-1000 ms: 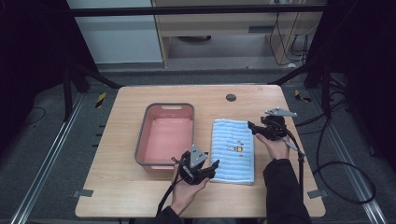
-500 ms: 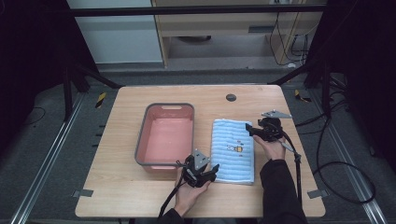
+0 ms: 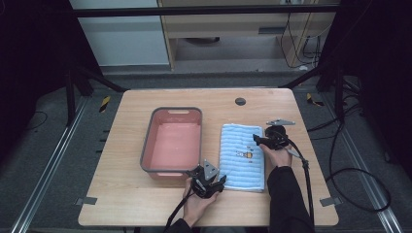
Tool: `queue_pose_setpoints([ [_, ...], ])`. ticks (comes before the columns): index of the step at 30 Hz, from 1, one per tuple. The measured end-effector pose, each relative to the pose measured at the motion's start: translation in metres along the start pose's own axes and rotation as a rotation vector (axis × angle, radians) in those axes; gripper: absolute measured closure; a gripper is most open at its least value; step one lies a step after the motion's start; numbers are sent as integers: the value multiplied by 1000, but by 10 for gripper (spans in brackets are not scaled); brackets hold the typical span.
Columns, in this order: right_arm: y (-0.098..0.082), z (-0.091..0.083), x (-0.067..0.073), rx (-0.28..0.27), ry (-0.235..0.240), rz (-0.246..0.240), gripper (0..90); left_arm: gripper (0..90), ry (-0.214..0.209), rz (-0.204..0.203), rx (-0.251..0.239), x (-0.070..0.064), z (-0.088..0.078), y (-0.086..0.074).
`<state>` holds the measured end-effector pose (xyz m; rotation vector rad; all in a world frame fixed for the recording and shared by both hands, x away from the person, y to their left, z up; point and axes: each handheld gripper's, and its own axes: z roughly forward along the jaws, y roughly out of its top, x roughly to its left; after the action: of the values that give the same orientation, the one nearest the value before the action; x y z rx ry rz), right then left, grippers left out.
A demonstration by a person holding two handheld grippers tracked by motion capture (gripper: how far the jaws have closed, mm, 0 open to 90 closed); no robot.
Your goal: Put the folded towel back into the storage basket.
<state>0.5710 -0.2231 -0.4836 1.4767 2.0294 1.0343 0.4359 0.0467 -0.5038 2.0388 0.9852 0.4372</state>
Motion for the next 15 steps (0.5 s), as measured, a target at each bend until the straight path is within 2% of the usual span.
queue_pose_setpoints([
  [7, -5, 8, 2, 35, -3, -15, 450, 586, 3, -29, 6, -1, 2, -3],
  [8, -7, 10, 1, 52, 1, -3, 478, 595, 3, -32, 7, -1, 2, -3],
  [10, -8, 10, 1, 48, 6, 8, 488, 605, 6, -29, 11, -2, 2, -3],
  [11, -12, 12, -2, 56, 12, 31, 505, 629, 11, -22, 12, -3, 2, -3],
  [15, -13, 11, -3, 50, 19, 44, 558, 681, 8, -18, 13, -6, 3, -2],
])
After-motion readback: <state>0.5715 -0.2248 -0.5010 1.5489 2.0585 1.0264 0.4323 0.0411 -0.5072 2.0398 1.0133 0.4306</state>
